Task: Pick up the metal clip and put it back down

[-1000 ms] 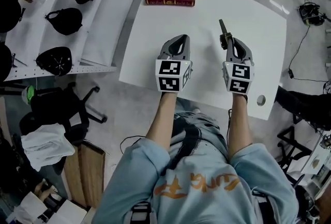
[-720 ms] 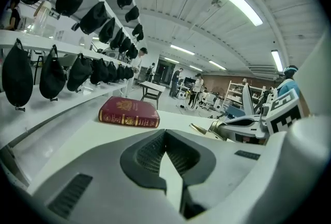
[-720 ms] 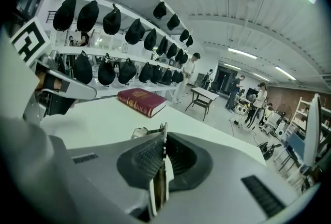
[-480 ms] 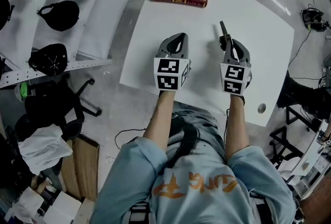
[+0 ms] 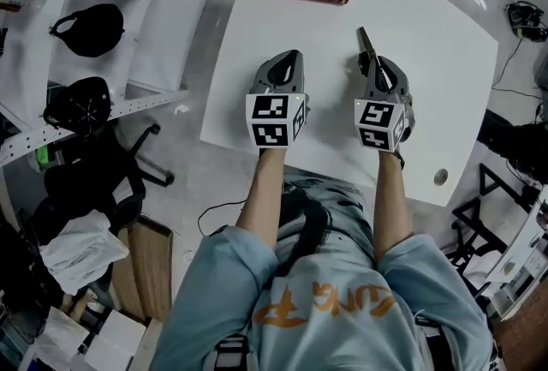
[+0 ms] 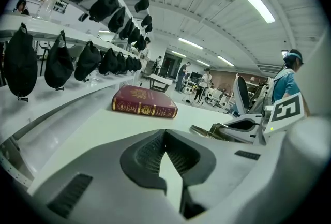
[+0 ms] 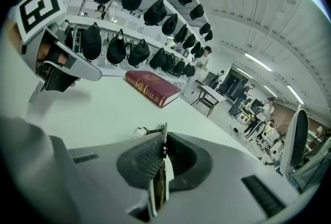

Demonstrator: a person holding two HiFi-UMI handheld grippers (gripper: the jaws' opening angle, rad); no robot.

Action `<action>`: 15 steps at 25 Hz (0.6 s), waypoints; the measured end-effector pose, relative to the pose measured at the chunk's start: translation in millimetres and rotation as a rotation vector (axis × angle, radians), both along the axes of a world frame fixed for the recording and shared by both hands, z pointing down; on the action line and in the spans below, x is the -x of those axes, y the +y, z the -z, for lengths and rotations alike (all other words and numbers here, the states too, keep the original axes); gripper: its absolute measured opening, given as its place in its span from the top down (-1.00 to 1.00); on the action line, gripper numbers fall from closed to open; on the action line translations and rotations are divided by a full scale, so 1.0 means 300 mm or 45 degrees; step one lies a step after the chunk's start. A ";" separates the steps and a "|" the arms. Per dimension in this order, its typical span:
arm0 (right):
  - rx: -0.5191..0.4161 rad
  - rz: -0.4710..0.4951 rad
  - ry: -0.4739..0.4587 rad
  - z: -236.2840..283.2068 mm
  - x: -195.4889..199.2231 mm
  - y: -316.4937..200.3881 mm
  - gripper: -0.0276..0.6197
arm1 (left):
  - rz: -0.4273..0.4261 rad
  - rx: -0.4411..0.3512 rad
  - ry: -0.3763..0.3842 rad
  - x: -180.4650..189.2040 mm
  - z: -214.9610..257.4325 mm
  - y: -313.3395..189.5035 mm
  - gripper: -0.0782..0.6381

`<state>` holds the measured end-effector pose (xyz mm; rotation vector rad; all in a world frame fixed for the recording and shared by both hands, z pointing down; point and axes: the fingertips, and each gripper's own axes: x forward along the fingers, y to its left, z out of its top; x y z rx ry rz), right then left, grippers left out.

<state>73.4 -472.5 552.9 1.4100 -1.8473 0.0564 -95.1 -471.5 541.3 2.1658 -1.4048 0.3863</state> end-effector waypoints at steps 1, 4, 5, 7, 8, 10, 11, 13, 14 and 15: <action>0.002 0.003 0.002 -0.005 0.004 -0.002 0.82 | -0.004 0.002 0.001 -0.002 -0.003 -0.004 0.72; 0.009 0.016 0.000 -0.017 0.019 -0.006 0.82 | -0.014 0.009 0.004 -0.009 -0.012 -0.013 0.72; 0.013 0.024 0.000 -0.023 0.025 -0.006 0.82 | -0.013 0.013 0.006 -0.009 -0.016 -0.014 0.72; 0.019 0.038 0.007 -0.034 0.035 -0.001 0.82 | -0.008 0.020 0.009 -0.004 -0.023 -0.015 0.72; 0.019 0.044 0.013 -0.037 0.040 0.001 0.82 | -0.004 0.022 0.011 -0.001 -0.026 -0.016 0.72; 0.026 0.069 0.024 -0.046 0.055 0.006 0.82 | 0.003 0.025 0.013 0.006 -0.031 -0.016 0.72; 0.036 0.087 0.028 -0.053 0.066 0.010 0.82 | 0.007 0.029 0.014 0.009 -0.035 -0.014 0.72; 0.056 0.121 0.029 -0.069 0.088 0.018 0.81 | 0.013 0.036 0.017 0.014 -0.043 -0.009 0.72; 0.064 0.133 0.026 -0.076 0.097 0.020 0.79 | 0.018 0.037 0.019 0.015 -0.043 -0.008 0.72; 0.072 0.143 0.023 -0.082 0.104 0.025 0.77 | 0.022 0.036 0.021 0.015 -0.041 -0.004 0.72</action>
